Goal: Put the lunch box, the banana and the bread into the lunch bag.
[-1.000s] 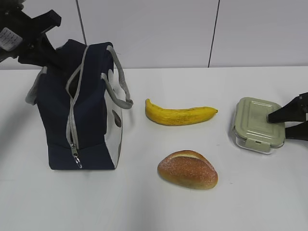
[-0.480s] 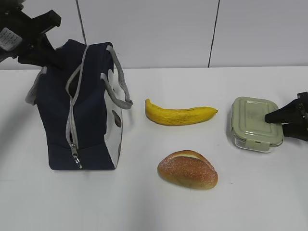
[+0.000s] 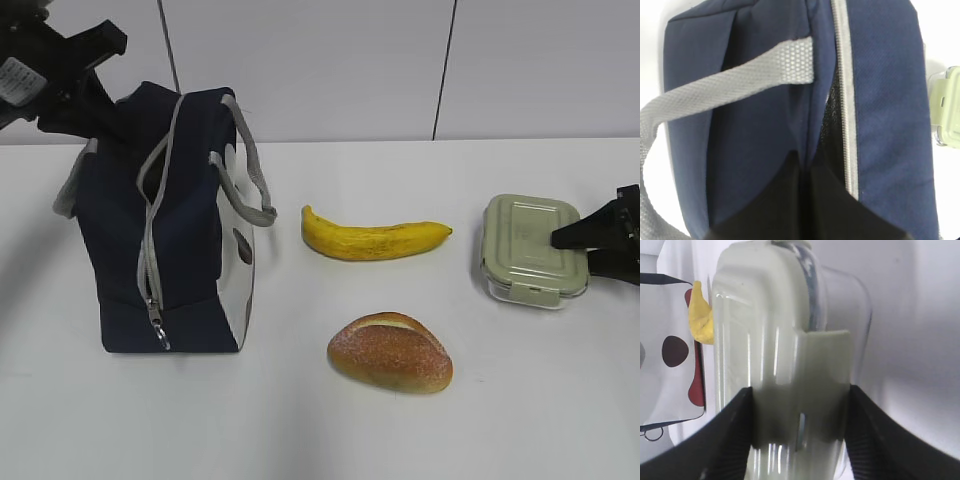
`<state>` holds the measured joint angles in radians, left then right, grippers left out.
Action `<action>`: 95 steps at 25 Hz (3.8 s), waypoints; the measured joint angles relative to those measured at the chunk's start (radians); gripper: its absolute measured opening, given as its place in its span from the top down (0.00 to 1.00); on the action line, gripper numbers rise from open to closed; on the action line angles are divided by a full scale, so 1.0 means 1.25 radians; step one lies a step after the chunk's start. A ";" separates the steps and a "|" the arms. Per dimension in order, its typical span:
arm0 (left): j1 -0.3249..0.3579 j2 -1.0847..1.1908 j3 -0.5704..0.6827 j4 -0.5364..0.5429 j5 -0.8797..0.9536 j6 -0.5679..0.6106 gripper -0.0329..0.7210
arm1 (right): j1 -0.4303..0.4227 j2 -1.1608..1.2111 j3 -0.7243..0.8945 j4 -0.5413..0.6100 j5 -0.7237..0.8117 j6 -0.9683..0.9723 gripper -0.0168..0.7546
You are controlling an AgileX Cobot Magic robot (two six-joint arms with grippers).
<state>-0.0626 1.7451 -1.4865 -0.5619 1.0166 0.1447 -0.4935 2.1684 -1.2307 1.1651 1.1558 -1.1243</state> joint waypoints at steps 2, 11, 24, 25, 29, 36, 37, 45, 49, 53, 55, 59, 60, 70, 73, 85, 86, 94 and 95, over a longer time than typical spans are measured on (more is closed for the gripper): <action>0.000 0.000 0.000 -0.003 0.000 0.000 0.96 | 0.004 -0.014 0.000 0.000 -0.014 0.007 0.48; 0.000 0.000 0.000 -0.032 -0.004 0.000 0.96 | 0.096 -0.147 -0.017 0.017 -0.016 0.099 0.48; 0.000 0.000 0.000 -0.101 -0.006 0.000 0.96 | 0.370 -0.227 -0.308 -0.086 0.023 0.494 0.48; 0.000 0.000 0.000 -0.102 -0.006 0.000 0.96 | 0.394 -0.227 -0.332 -0.086 0.029 0.511 0.48; 0.000 0.000 0.000 -0.107 -0.006 0.000 0.96 | 0.475 -0.227 -0.399 -0.088 0.042 0.565 0.48; 0.000 0.000 0.000 -0.121 -0.005 0.000 0.96 | 0.569 -0.216 -0.417 -0.096 0.052 0.597 0.48; 0.000 0.000 0.000 -0.121 -0.004 0.000 0.96 | 0.579 -0.206 -0.417 -0.094 0.053 0.597 0.48; 0.000 0.000 0.000 -0.122 0.003 0.000 0.96 | 0.616 -0.128 -0.418 -0.116 0.040 0.605 0.48; 0.000 0.000 0.000 -0.124 0.011 0.000 0.96 | 0.616 -0.108 -0.418 -0.181 0.001 0.629 0.48; -0.001 0.000 0.000 -0.125 0.016 0.000 0.96 | 0.618 -0.108 -0.418 -0.222 -0.046 0.651 0.48; -0.001 0.000 0.000 -0.126 0.017 0.000 0.96 | 0.633 -0.108 -0.418 -0.245 -0.080 0.659 0.48; -0.001 0.000 0.000 -0.124 0.019 0.000 0.96 | 0.679 -0.095 -0.423 -0.272 -0.128 0.680 0.48; -0.001 0.000 0.000 -0.123 0.021 0.000 0.96 | 0.689 -0.088 -0.427 -0.276 -0.137 0.682 0.48; -0.001 0.000 0.000 -0.122 0.026 0.000 0.96 | 0.775 0.007 -0.613 -0.461 -0.097 0.847 0.48; -0.008 0.000 0.000 -0.123 0.025 0.000 0.96 | 0.794 0.042 -0.686 -0.525 -0.063 0.914 0.48; -0.027 0.000 0.000 -0.095 0.023 0.001 0.96 | 0.837 0.171 -0.752 -0.518 -0.101 0.953 0.48; -0.027 0.000 0.000 -0.090 0.023 0.001 0.96 | 0.837 0.179 -0.752 -0.505 -0.109 0.949 0.48; -0.028 0.000 0.000 -0.023 0.015 0.001 0.96 | 0.837 0.212 -0.752 -0.427 -0.146 0.894 0.43; -0.027 0.000 0.000 -0.020 0.014 0.001 0.96 | 0.837 0.212 -0.753 -0.419 -0.148 0.893 0.40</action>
<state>-0.0964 1.7451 -1.4865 -0.5865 1.0342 0.1455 0.5526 2.4333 -2.1715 0.6408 0.9714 -0.0083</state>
